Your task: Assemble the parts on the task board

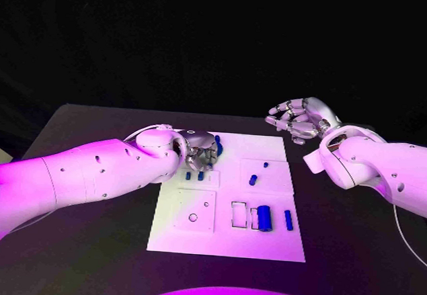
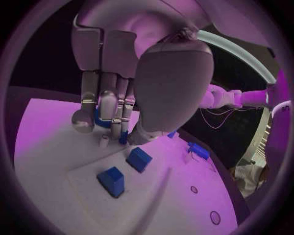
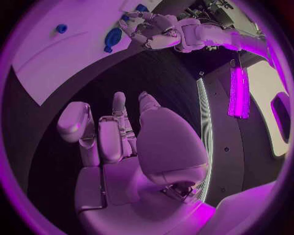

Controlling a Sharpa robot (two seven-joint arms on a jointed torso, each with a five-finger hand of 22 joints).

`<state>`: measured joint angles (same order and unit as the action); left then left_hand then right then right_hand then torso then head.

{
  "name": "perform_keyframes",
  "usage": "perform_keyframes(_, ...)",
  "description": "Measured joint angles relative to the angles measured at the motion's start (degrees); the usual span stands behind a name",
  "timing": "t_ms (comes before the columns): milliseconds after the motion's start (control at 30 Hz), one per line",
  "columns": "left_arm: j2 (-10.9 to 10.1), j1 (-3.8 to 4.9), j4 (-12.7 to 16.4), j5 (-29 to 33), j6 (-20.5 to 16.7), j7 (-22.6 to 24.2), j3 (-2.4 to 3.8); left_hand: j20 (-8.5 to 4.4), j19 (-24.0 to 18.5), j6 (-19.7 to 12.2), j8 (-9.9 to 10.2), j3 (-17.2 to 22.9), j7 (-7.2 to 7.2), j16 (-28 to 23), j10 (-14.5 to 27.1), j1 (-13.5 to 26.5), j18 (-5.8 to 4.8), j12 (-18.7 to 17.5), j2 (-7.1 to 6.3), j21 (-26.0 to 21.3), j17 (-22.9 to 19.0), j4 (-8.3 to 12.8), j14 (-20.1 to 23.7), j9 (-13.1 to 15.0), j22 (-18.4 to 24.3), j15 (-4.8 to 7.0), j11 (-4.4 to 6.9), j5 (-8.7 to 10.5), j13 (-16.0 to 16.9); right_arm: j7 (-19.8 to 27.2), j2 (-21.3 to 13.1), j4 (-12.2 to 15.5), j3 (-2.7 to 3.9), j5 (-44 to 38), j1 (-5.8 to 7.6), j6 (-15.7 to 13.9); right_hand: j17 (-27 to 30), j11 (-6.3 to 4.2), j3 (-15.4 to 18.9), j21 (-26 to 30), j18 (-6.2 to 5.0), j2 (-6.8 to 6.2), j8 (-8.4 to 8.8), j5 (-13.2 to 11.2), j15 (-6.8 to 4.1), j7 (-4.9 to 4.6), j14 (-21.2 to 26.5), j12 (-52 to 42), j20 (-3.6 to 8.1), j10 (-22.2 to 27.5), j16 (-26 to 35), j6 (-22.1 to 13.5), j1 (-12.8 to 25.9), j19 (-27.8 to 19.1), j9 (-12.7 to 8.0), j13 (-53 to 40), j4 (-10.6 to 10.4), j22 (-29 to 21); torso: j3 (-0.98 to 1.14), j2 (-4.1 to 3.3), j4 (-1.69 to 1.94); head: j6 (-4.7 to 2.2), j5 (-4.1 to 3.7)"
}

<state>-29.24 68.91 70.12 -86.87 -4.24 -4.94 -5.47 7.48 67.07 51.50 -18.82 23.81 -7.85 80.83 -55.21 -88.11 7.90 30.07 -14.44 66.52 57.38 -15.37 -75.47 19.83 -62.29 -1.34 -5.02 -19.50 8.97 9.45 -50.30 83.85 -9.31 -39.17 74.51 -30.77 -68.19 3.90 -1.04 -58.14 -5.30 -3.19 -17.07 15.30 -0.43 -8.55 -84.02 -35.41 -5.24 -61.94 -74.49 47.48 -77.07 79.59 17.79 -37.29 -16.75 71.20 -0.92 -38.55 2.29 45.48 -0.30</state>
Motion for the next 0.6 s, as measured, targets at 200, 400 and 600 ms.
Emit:
perform_keyframes(200, 0.11, -0.01, -0.09, 0.02, 0.03, -0.2, 0.04, -0.46, 0.9, 1.07, 0.2, 3.12, -0.35, 0.55, -1.91, -1.76, 0.0, -1.11, 0.83, 1.8, 0.44, 2.37, -0.79, 0.47, -1.7, 0.51, 0.4, 0.22, -0.14, 0.0, -0.03, 0.07, 0.0, -0.02, 0.0, 0.01, 0.0, 0.0, 0.0, 0.0, 0.0, 0.0, 0.0, 0.0, 0.0, 0.0, 0.0, 0.26, 0.0, 0.0, 0.0, 0.0, 0.0, 0.0, 0.0, 0.14, 0.0, 0.0, 0.02, 0.0, -0.04, 0.0, -0.06)
perform_keyframes(400, 0.21, -0.01, -0.03, 0.05, 0.01, -0.4, 0.07, -1.0, 1.88, 2.18, 0.76, 6.95, -0.44, 0.98, -4.21, -1.94, -0.36, -1.74, 1.01, 4.27, 1.36, 5.88, -1.83, 0.88, -4.12, 1.01, 0.73, 0.53, 0.29, 0.0, -0.08, 0.09, 0.0, -0.02, 0.01, 0.01, 0.01, 0.01, 0.0, 0.0, 0.0, 0.0, 0.0, 0.0, 0.0, 0.01, 0.0, 0.26, 0.0, 0.0, 0.0, -0.01, 0.0, 0.0, 0.0, 0.14, 0.0, 0.0, 0.03, 0.02, -0.03, 0.05, -0.19)
perform_keyframes(600, 0.22, -0.11, 0.0, 0.07, -0.62, -0.56, 0.02, -1.01, 2.25, 3.2, 1.11, 9.49, -0.43, 1.08, -5.14, -1.92, -0.89, -2.17, 1.04, 5.62, 2.02, 8.43, -2.66, 1.16, -5.5, 1.02, 0.64, 0.59, 0.79, 0.0, -0.08, 0.12, 0.0, -0.03, 0.01, 0.02, 0.01, -0.2, 0.0, 0.0, 0.0, 0.0, 0.0, 0.0, 0.0, 0.08, 0.0, 0.26, 0.0, -0.22, 0.0, -0.08, 0.0, 0.0, 0.0, 0.22, 0.0, 0.0, 0.02, 0.03, -0.03, -0.03, -0.2)
